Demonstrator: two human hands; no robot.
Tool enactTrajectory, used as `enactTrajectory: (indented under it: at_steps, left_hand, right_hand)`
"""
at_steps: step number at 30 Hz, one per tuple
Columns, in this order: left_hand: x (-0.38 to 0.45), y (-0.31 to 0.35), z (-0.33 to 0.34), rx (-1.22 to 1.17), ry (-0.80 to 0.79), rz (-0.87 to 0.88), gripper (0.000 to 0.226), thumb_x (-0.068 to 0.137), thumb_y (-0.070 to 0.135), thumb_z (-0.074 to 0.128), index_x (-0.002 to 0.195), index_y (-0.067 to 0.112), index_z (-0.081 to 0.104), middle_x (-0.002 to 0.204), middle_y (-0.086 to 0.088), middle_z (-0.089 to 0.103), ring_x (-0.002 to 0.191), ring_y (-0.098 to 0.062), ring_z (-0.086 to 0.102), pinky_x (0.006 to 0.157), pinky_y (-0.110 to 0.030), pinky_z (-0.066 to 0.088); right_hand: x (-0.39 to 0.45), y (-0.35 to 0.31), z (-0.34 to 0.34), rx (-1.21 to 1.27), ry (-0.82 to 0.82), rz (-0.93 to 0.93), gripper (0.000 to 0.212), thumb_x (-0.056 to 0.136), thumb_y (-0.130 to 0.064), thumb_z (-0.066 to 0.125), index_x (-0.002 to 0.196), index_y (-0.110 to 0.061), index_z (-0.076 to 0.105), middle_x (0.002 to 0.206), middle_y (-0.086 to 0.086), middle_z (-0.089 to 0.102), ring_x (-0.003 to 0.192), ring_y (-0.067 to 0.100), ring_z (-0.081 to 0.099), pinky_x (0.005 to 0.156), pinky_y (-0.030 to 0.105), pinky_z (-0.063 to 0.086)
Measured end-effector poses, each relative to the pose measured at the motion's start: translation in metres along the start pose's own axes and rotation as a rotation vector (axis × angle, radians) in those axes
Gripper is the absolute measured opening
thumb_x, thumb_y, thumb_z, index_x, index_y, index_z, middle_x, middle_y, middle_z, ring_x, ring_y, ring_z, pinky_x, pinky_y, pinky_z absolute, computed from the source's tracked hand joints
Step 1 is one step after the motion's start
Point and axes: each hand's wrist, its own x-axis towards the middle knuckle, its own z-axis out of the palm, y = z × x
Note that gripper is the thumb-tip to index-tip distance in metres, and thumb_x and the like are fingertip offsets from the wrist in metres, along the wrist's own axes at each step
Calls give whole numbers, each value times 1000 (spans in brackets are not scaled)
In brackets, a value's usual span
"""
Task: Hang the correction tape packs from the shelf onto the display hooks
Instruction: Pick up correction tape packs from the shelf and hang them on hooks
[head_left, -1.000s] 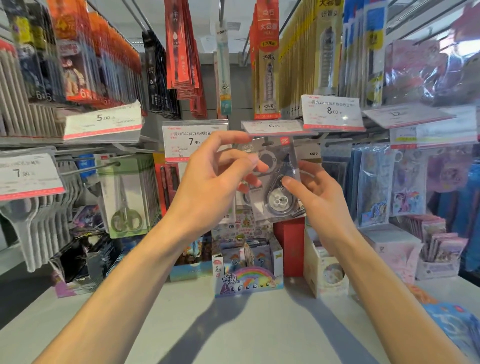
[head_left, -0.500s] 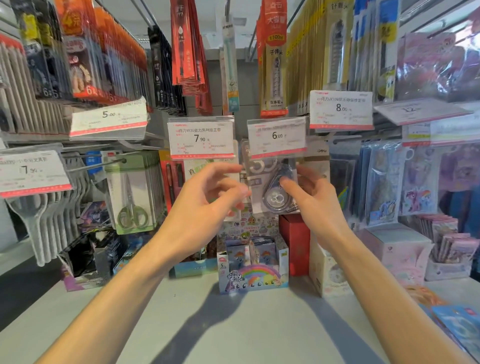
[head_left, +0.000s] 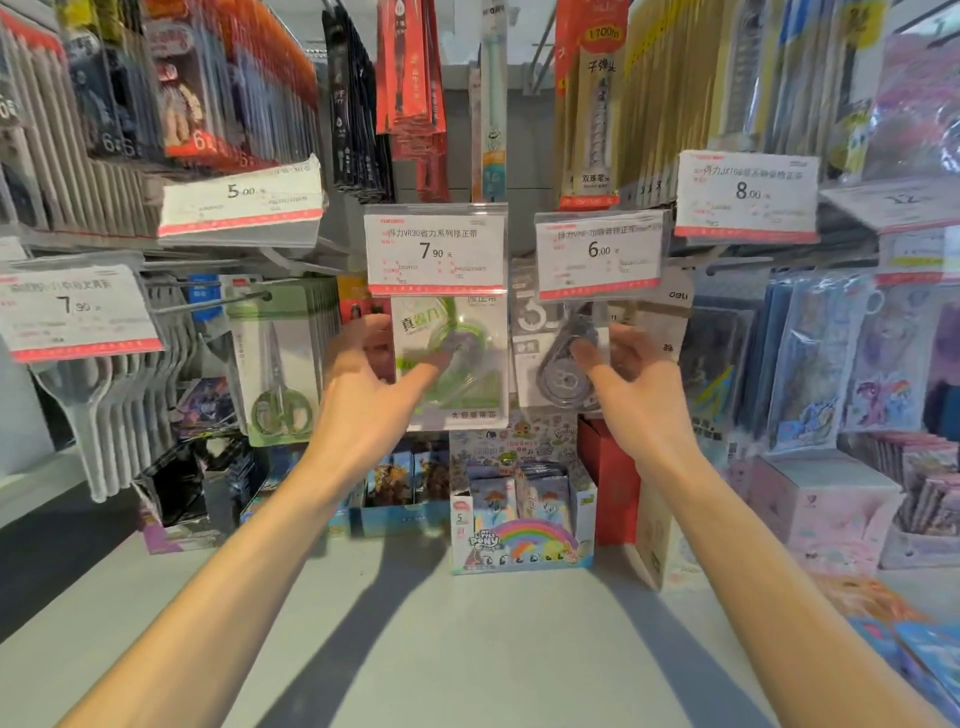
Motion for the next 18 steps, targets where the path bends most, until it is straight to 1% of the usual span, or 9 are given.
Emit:
enactTrajectory:
  at_steps: [2,4,7,8,10,12,15,16,18]
  left_hand:
    - [1,1,6,41,-37,-28,74,75,68,77,132,43,37,118,27,54,92,19,58,77,-26,44]
    - [2,1,10,25,-54,-54,81,75,69,77,138,45,32,127,22,51,85,29,55,71,-19,36]
    - [4,-3,15,9,-70,-67,92,77,68,76,150,43,26,143,12,53,107,0,57,68,-14,33]
    - [5,-4,16,11,-68,-65,91,78,66,75,151,43,26,144,12,53,106,-3,57,66,-11,33]
    - [5,-6,18,11,-55,-58,85,81,61,75,150,43,28,142,11,55,90,7,62,55,-9,39]
    - [6,-6,17,26,-52,-58,79,84,59,73,148,46,28,138,9,58,78,7,64,50,-10,42]
    - [7,-8,15,23,-57,-57,78,83,63,72,146,47,29,141,7,58,94,-12,67,64,-22,46]
    - [7,-8,15,22,-59,-59,78,83,64,72,146,47,29,143,7,57,104,-21,68,72,-29,52]
    - [7,-8,14,29,-66,-59,79,83,65,72,147,45,29,145,7,55,118,-33,64,89,-44,56]
  right_hand:
    - [-1,5,6,-6,11,-3,16,94,-43,72,104,-40,59,103,-8,72,91,-2,68,71,12,47]
    - [-3,8,9,-21,26,-6,18,92,-48,73,99,-43,58,97,-13,71,83,-10,66,65,4,46]
    - [-1,14,12,-18,3,19,22,90,-50,74,99,-43,55,93,-12,71,76,-15,63,63,6,46]
    - [2,17,13,-12,-4,23,23,90,-50,74,101,-42,55,93,-11,70,74,-14,63,62,6,45]
    - [6,21,15,22,-12,21,24,90,-47,75,101,-39,55,85,-7,65,62,-9,58,57,6,45]
    - [11,24,17,65,-23,29,22,90,-44,75,98,-38,55,73,-4,57,53,-2,51,52,8,41]
    - [15,27,21,35,-40,50,20,94,-44,71,106,-35,57,70,5,64,67,10,66,54,12,44]
    - [16,28,22,16,-41,50,25,95,-43,70,113,-30,59,75,0,68,75,1,68,59,10,48]
    - [16,28,22,-18,-34,57,33,96,-45,68,121,-25,58,85,-17,67,72,-20,64,59,4,48]
